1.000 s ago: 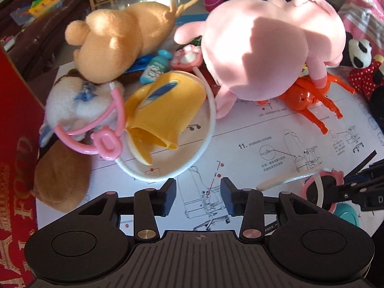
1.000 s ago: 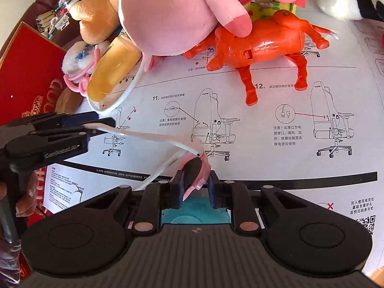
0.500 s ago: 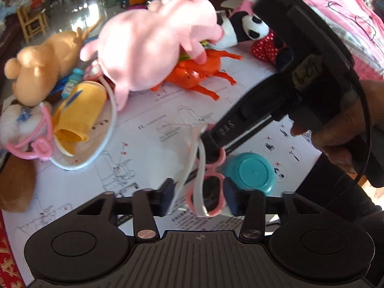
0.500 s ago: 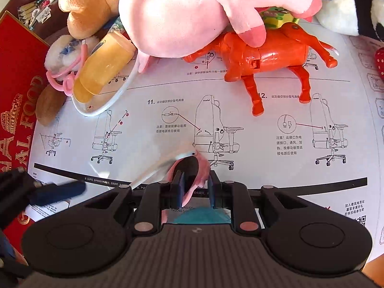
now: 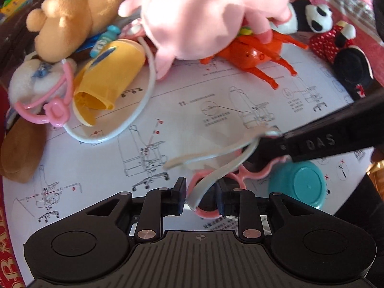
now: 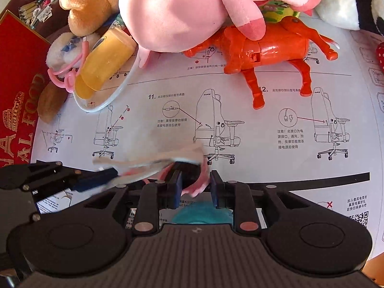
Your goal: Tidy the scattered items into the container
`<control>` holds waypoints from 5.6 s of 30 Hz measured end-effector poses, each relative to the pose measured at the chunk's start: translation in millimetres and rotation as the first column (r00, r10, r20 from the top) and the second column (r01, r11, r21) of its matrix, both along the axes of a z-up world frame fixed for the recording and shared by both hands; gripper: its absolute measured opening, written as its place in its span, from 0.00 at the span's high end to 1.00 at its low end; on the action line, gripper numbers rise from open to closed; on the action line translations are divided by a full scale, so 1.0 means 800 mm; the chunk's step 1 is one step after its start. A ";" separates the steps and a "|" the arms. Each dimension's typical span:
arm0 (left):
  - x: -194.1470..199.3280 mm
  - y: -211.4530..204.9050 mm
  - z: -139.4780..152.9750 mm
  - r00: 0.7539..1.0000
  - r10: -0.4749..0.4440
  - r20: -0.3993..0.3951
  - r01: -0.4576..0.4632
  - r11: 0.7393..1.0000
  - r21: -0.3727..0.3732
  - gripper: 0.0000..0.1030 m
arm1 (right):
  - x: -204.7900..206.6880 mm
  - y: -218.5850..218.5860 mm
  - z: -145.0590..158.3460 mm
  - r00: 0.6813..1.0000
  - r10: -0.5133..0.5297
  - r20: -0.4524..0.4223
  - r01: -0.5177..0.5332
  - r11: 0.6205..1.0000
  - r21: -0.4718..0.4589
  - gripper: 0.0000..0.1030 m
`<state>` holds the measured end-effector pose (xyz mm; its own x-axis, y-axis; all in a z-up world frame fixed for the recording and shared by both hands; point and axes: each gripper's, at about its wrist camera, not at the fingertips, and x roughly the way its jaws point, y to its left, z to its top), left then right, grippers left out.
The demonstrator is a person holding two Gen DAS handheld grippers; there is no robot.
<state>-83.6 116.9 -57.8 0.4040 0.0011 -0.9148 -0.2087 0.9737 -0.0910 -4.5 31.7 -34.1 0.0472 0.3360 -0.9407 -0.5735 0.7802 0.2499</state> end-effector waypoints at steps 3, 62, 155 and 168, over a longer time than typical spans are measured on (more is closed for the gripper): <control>0.003 0.021 -0.003 0.998 0.061 -0.007 -0.061 0.997 -0.041 0.79 | 0.000 -0.004 -0.005 1.000 0.009 -0.003 -0.009 1.000 -0.006 0.71; 0.080 0.033 0.008 0.973 -0.224 -0.049 0.226 0.974 0.032 0.73 | 0.046 0.026 -0.009 0.968 0.233 0.094 -0.244 0.960 0.138 1.00; 0.041 -0.004 -0.002 0.996 -0.025 -0.085 0.028 0.999 0.035 0.98 | 0.004 -0.011 -0.014 1.000 -0.014 -0.025 0.018 0.986 0.165 0.76; 0.028 0.005 0.015 0.998 0.004 -0.068 -0.005 1.000 -0.024 0.99 | -0.012 -0.021 -0.004 1.000 -0.026 -0.011 0.027 0.986 0.162 0.79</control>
<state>-61.2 121.0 -46.2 0.3409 -0.0194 -0.9399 -0.2194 0.9705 -0.0996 -13.8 15.0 -37.2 0.0503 0.4828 -0.8743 -0.5506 0.7437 0.3790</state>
